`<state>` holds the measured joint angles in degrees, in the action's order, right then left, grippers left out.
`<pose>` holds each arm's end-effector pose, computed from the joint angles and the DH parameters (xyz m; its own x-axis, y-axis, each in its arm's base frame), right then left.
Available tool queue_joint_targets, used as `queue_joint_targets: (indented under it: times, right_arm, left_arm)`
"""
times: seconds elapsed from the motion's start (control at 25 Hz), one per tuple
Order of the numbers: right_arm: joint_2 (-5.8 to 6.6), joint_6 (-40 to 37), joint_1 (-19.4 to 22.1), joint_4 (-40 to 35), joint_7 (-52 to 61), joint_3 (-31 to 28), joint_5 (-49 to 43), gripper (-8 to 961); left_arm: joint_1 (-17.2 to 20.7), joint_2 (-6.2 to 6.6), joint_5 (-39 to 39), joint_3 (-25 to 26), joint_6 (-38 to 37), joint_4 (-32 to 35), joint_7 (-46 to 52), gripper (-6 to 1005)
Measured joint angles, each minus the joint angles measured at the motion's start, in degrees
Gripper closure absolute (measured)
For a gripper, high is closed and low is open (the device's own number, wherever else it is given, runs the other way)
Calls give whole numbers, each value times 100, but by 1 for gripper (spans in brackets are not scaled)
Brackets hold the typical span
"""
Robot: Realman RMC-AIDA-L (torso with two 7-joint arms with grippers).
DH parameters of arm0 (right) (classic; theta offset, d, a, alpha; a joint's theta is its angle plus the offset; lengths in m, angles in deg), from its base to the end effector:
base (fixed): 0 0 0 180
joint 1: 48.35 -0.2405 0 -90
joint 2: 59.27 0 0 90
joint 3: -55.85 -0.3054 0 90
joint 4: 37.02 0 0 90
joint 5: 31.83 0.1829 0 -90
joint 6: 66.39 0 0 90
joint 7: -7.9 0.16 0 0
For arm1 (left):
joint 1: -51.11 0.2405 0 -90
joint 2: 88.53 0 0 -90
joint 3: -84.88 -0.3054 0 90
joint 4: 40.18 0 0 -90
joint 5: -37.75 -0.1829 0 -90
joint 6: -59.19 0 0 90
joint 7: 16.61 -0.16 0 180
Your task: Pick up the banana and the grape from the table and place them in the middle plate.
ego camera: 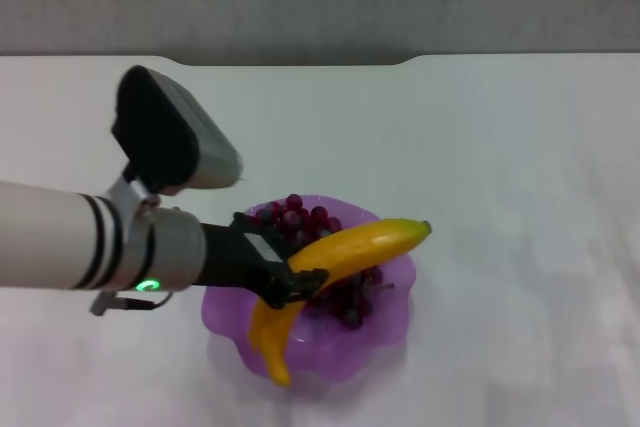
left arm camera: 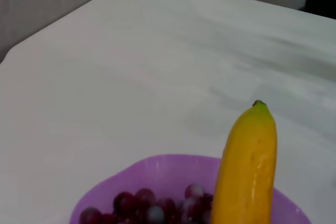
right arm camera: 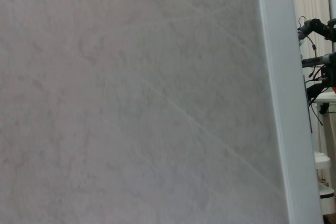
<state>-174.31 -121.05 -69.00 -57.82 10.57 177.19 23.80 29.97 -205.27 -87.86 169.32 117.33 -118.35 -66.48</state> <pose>0.3872 0.3579 0.0181 0.6442 -0.0183 -0.7647 -0.7581 0.1174 -0.6415 -0.2242 0.3371 -0.0759 0.9206 0.3776 0.0997 0.3854 -0.8371 -0.3882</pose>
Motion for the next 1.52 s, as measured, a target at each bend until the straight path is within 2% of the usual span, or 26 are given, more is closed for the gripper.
queue_joint_targets:
  times: [0.36,0.76,1.08,1.2,1.52]
  right_arm:
    - [0,0,-22,-1,14,26,0,52]
    - [0,0,-35,-12,8,33,0,53]
    - [0,0,-15,15,3,39,-1,53]
    - [0,0,-15,32,4,35,-1,53]
    - [8,11,-40,32,-2,41,-1,52]
  left_arm:
    - [-303,-12,124,-543,-936,454,135,503]
    - [-413,-14,132,-579,-1744,802,176,494]
    - [-217,7,355,-156,-2107,592,297,203]
    - [-24,12,617,96,-2572,518,238,107]
    - [233,18,897,364,-4342,755,155,107]
